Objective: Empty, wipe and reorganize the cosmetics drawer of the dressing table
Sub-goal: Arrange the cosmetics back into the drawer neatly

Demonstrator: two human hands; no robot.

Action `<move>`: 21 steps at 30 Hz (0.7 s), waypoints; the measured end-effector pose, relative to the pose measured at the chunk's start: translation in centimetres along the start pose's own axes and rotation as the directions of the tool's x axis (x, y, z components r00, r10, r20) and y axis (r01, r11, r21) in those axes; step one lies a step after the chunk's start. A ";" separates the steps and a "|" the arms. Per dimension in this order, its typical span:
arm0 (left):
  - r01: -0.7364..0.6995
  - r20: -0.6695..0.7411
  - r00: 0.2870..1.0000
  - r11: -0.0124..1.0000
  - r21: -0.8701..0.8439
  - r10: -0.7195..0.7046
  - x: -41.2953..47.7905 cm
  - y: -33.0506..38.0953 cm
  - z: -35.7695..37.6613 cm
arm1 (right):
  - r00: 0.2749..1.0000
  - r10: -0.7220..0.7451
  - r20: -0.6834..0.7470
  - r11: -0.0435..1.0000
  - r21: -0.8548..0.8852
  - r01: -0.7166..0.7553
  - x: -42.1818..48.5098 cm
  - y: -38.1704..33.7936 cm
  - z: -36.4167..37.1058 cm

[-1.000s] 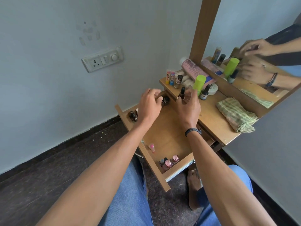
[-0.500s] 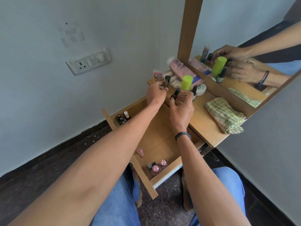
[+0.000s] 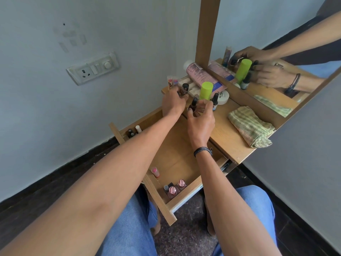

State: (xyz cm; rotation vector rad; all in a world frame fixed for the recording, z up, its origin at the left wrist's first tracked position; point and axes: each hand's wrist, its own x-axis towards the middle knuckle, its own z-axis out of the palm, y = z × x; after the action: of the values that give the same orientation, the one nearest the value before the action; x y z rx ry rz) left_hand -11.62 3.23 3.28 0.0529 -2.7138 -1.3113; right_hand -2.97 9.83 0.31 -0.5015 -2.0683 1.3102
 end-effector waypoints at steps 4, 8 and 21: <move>-0.032 0.001 0.999 0.998 0.046 0.032 -0.6 -0.7 -0.6 | 1.000 0.005 0.003 1.000 0.003 -0.005 0.0 -0.1 0.1; -0.101 -0.030 0.994 0.994 0.051 0.103 -1.9 -2.4 -2.9 | 1.000 -0.004 0.020 1.000 0.012 0.004 0.0 -0.1 0.0; -0.017 -0.172 0.983 0.961 0.275 0.066 -7.5 -13.7 -12.9 | 0.927 -0.079 0.366 0.996 0.065 0.059 -1.9 -0.6 1.2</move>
State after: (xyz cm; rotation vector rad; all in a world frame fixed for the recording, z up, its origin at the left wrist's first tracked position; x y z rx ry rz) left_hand -2.86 -14.63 -0.23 0.1327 -2.7010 -0.8669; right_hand -2.40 7.66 -0.04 -0.1624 -2.3206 1.5027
